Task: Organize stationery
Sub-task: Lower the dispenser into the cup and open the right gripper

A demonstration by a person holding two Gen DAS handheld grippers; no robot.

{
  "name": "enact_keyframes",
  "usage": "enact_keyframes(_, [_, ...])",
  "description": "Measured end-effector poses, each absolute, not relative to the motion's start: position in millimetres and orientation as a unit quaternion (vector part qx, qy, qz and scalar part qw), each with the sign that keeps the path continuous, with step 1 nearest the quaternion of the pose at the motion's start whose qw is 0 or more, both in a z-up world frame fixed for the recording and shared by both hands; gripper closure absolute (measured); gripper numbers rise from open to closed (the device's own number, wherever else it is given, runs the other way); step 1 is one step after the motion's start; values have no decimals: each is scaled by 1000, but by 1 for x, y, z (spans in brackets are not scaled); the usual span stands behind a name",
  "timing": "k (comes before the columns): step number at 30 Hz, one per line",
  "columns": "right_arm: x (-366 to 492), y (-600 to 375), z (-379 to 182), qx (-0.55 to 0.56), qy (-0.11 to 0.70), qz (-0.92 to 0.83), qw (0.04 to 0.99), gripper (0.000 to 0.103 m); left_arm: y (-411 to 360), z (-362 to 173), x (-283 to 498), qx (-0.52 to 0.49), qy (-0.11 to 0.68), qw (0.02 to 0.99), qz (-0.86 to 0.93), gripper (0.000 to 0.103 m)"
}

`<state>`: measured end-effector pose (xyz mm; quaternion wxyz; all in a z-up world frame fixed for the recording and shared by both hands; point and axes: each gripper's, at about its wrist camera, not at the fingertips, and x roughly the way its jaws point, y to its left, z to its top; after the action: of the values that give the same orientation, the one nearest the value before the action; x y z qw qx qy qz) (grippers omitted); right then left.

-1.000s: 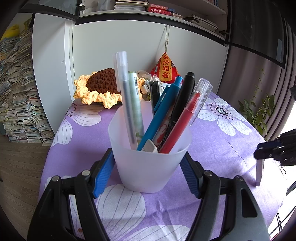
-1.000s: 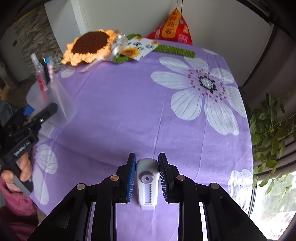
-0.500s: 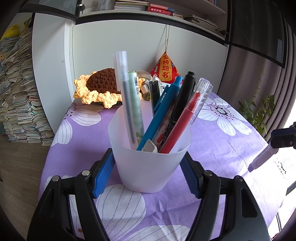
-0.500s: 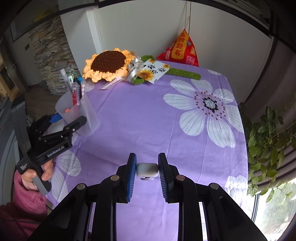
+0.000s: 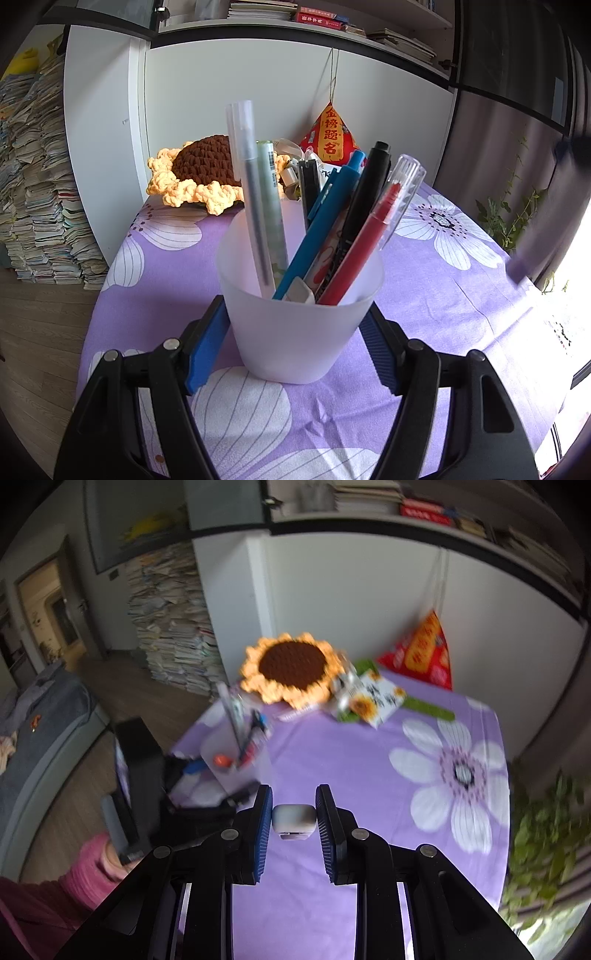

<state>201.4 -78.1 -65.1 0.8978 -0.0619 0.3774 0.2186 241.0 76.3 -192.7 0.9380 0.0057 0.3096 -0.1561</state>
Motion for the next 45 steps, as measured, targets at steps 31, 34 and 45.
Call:
enact_keyframes(31, [277, 0, -80, -40, 413, 317, 853, 78, 76, -193, 241, 6, 310, 938, -156, 33])
enact_keyframes(34, [280, 2, -82, -40, 413, 319, 852, 78, 76, -193, 241, 6, 310, 938, -156, 33])
enact_keyframes(45, [288, 12, -97, -48, 428, 321, 843, 78, 76, -193, 241, 6, 310, 938, -156, 33])
